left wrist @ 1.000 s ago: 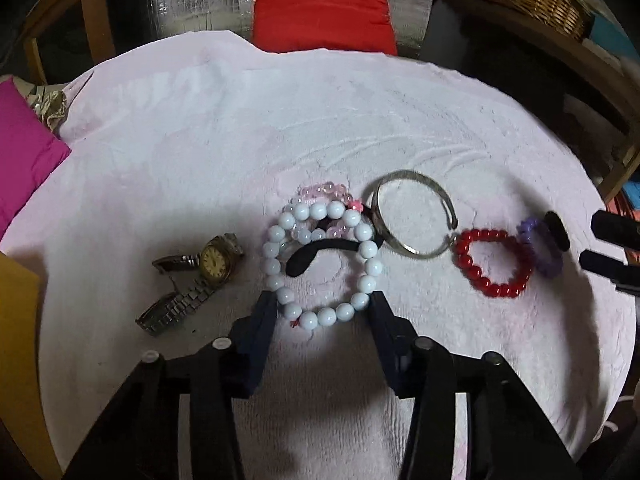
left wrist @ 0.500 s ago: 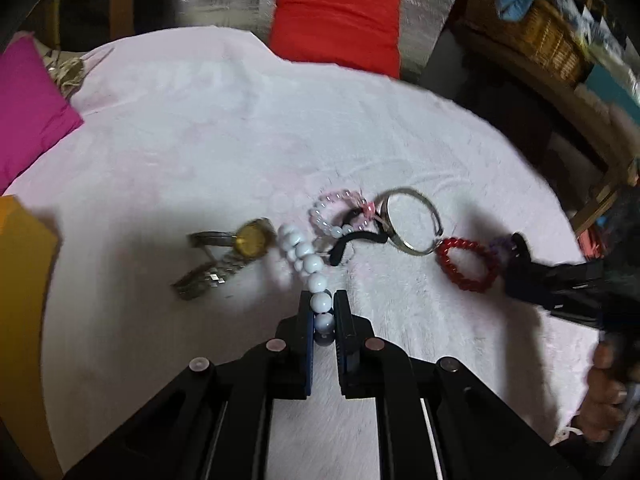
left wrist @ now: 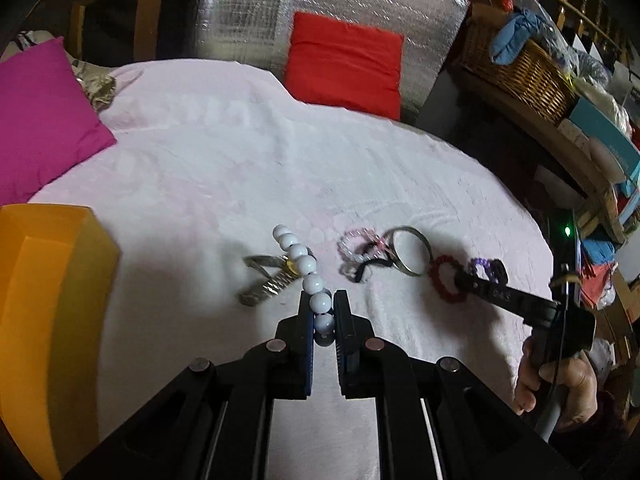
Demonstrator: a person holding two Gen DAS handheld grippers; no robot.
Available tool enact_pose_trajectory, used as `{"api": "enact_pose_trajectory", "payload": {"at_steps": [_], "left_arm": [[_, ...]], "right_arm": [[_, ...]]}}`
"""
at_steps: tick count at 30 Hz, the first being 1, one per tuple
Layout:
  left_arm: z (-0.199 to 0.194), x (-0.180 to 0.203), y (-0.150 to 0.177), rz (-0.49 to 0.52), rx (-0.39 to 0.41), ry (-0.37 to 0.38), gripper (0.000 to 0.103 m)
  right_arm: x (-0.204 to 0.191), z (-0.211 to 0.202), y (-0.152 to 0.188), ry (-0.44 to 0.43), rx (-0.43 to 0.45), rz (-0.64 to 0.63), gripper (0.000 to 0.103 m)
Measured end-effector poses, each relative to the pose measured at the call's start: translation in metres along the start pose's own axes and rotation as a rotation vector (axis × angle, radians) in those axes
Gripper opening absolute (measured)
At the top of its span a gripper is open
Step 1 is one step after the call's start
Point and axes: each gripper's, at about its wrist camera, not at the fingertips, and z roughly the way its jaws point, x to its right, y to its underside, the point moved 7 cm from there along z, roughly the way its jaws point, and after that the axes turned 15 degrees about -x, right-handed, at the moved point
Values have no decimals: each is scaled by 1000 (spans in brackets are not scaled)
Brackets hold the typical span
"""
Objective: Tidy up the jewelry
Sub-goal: 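Grasp the white pearl bracelet with left tool while right tool grasps red bead bracelet, then carry both bracelets into the orange box and open both tools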
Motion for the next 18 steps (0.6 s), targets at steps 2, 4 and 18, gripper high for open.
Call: {"api": "enact_pose_trajectory", "payload": {"at_steps": [2,4,18], "left_arm": [[-4,-5,-1,-11,16,-19,10],[-7,-10,-1,-17,24,-49,10],[-31,-12,6,-30,80,-128,10]], "right_arm": [[2,-5,-1,-26,11,3,11],[3,-13,0,-49,27,-4,11],[-5,-93,9,-235,239,-78,11]]}}
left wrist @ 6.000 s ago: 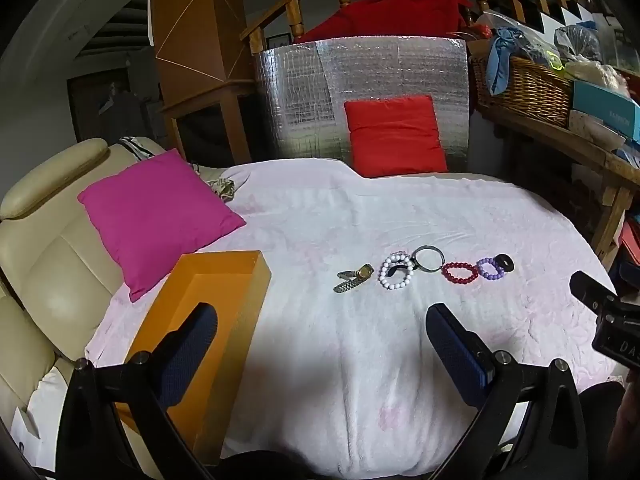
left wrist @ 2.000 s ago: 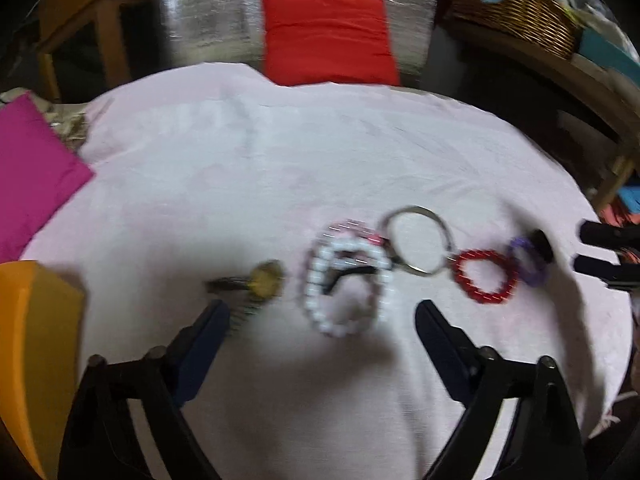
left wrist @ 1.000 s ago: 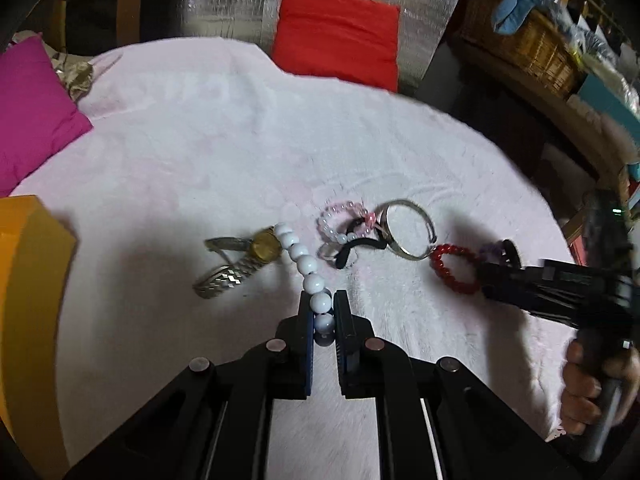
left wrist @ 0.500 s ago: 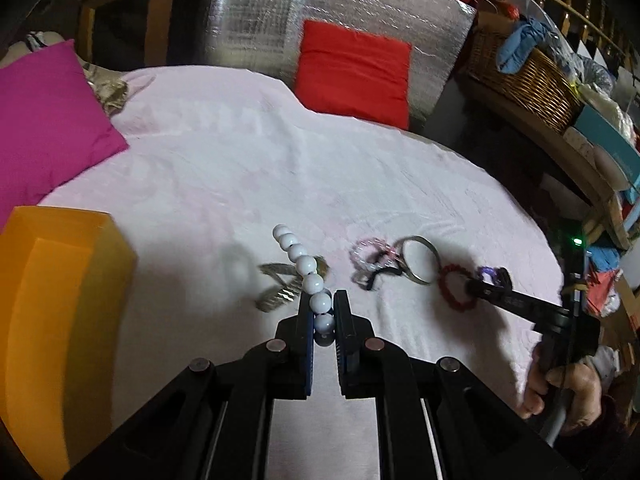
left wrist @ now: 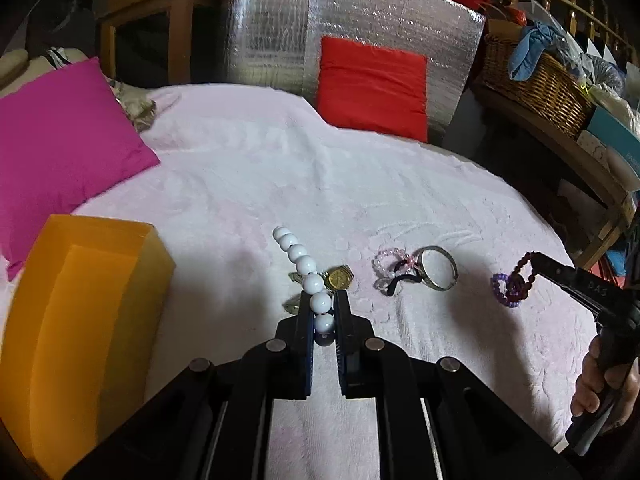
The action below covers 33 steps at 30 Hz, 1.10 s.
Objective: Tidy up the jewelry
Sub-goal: 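Carry both bracelets into the orange box and open both tools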
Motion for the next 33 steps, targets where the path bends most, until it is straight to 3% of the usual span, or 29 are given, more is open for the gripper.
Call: {"api": "enact_pose_trajectory", "payload": {"at_steps": [6,12,17,21,27,28,30,31,32,33], "left_arm": [[-60,-35,14,-45,63,-52,10],[-112,-111,49,-124,74,-166,10],[-109,-181,96,-228,-4,-223,10],[-81,-214,127,-282,-92,-227,10],[-57,-238,150,-337,-154,-238,10],[-56,-239,152,-343,-154,-237,15],[-59,-242,153,-349,-146,-244,37],[-63,-244,153,-347,-131,-256,52],[-69,-244,153,-343,-110,-279,59],[-73,-244,153,-337,-96,-296,59]], "right_arm": [[-54,-7,9,-120,-20,-44,11],[-167,13,30,-243,-94,-193,11],[-273,36,54,-349,-173,-300,11],[-336,69,74,-355,-237,-347,11],[-366,119,100,-239,-310,-409,11],[-366,127,103,-216,-327,-408,11],[-363,138,102,-176,-358,-399,19],[-364,137,102,-169,-361,-396,33],[-361,133,100,-166,-357,-391,52],[-360,128,97,-168,-344,-388,60]]}}
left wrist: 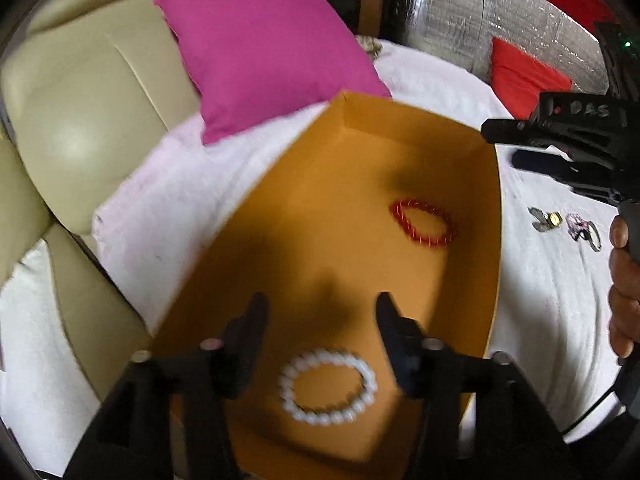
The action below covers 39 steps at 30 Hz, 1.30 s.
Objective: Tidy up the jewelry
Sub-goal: 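Carry both bracelets into the orange box and open both tools, then move both tools back toward the gold watch and silver bangle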
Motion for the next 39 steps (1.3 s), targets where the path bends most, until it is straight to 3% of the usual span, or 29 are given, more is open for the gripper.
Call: {"api": "enact_pose_trajectory", "payload": {"at_steps": [1,8,20,30,39], "left_arm": [[-5,-1,-1,6,19,-12,59],[-36,3,-10,18,113,-6,59],[-70,38,-15,109,208,-22,64],[-86,90,-18,201,234,-41,64],[-89,164,-25,334,238,-111,65]], "right_arm": [[0,-9,-1,1,29,-4,67],[18,-73,-1,135,143,-13,67],[132,-184,30,300,249,194,67],[231,-237,80,338,289,359,67],[279,-259,117,363,344,367,67]]}}
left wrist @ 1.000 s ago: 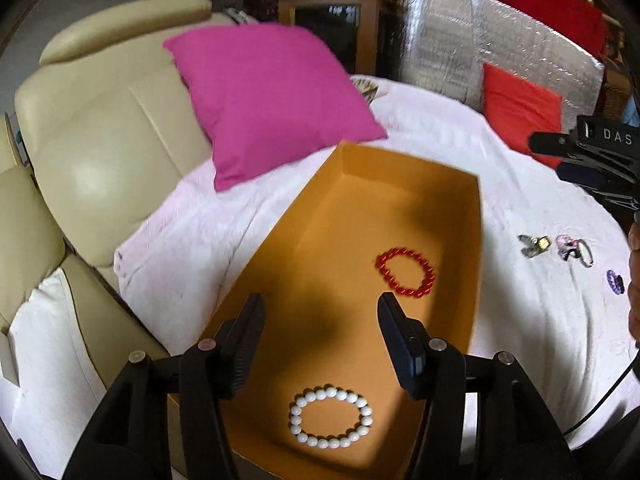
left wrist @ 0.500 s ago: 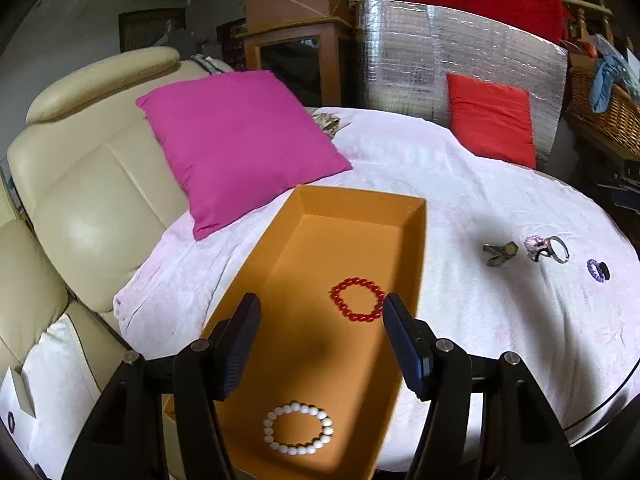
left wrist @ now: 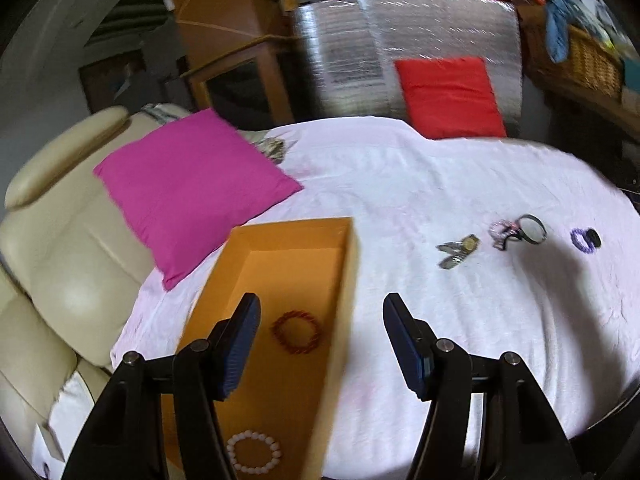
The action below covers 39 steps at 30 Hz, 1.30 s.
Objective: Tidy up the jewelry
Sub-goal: 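Move both tools back toward the gold watch and silver bangle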
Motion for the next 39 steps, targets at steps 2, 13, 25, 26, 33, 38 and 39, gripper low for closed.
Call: {"api": "enact_pose_trajectory", "payload": {"at_steps": [2,13,25,26,33,38,39], "left_arm": [[-5,18,-9,27,4,-2,65],[-27,99,-50,132,50,-33,66],[-25,133,-62,175,64,-49,66],[-25,134,-63,176,65,-48,66],[-22,137,-64,178,63,-46,66],[4,137,-67,159,41,-10,75],[13,135,-68,149,27,-10,75]], "right_arm": [[8,1,1,-5,11,-3,67],[58,24,8,-37,25,29,67],[76,18,4,-70,29,40,67],[77,18,4,-71,30,41,67],[81,18,5,-75,29,48,67],[86,26,7,-89,8,58,67],[86,29,8,-90,1,59,67]]}}
